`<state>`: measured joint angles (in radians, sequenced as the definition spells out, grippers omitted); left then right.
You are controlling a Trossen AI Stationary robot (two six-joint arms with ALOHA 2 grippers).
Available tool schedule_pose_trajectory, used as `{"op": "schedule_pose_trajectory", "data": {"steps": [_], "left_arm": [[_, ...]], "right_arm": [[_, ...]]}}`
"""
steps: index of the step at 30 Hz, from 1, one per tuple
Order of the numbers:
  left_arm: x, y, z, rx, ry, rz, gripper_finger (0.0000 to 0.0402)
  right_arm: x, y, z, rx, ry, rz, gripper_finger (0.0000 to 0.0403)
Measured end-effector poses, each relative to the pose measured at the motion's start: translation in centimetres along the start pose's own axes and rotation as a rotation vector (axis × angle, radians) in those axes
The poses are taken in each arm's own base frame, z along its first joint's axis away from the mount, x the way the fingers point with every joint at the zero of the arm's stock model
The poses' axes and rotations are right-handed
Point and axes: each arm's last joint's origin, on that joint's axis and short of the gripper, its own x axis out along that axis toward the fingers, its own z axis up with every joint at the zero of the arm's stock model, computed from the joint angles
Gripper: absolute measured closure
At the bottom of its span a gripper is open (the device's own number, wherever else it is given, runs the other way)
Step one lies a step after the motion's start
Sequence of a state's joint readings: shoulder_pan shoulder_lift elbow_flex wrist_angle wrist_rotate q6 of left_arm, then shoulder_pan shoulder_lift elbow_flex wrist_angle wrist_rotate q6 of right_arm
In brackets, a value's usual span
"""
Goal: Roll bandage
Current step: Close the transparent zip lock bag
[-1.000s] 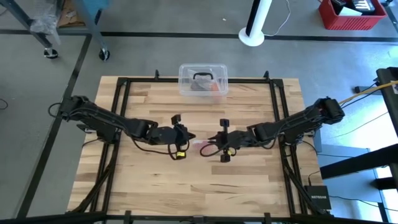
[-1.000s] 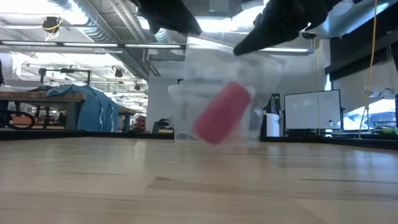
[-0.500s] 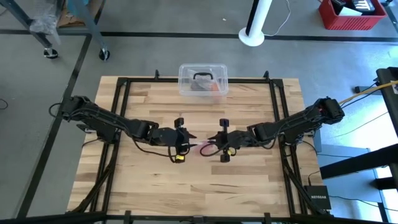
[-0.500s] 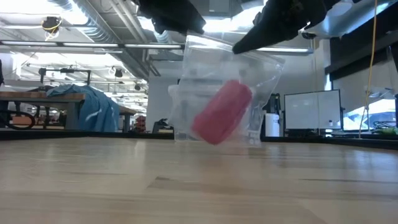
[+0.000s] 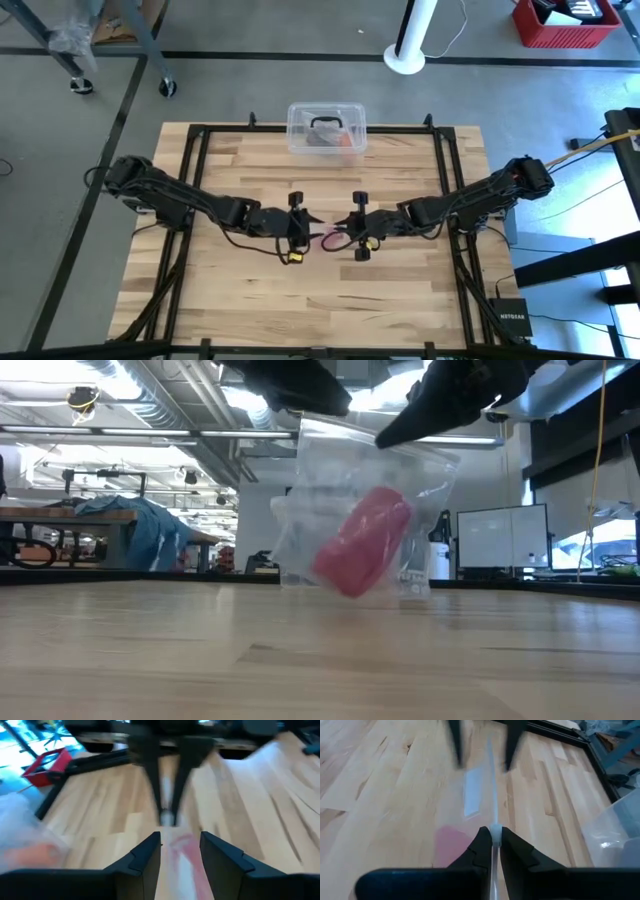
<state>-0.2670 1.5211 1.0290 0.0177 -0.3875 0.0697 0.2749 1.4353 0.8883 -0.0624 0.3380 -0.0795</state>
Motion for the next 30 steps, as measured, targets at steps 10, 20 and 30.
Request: {"op": "schedule_pose_trajectory", "data": {"steps": [10, 20, 30], "left_arm": [[1.0, 0.2, -0.3, -0.032, 0.000, 0.001, 0.0272], [3.3, 0.7, -1.5, -0.046, 0.022, 0.030, 0.0273], [3.5, 0.7, -1.5, -0.014, 0.014, 0.025, 0.0385]], "right_arm": [[0.0, 0.0, -0.1, -0.002, 0.007, 0.011, 0.0372], [0.0, 0.1, 0.0, -0.004, 0.005, 0.016, 0.0372], [0.0, 0.0, 0.0, -0.005, 0.004, 0.016, 0.0372]]}}
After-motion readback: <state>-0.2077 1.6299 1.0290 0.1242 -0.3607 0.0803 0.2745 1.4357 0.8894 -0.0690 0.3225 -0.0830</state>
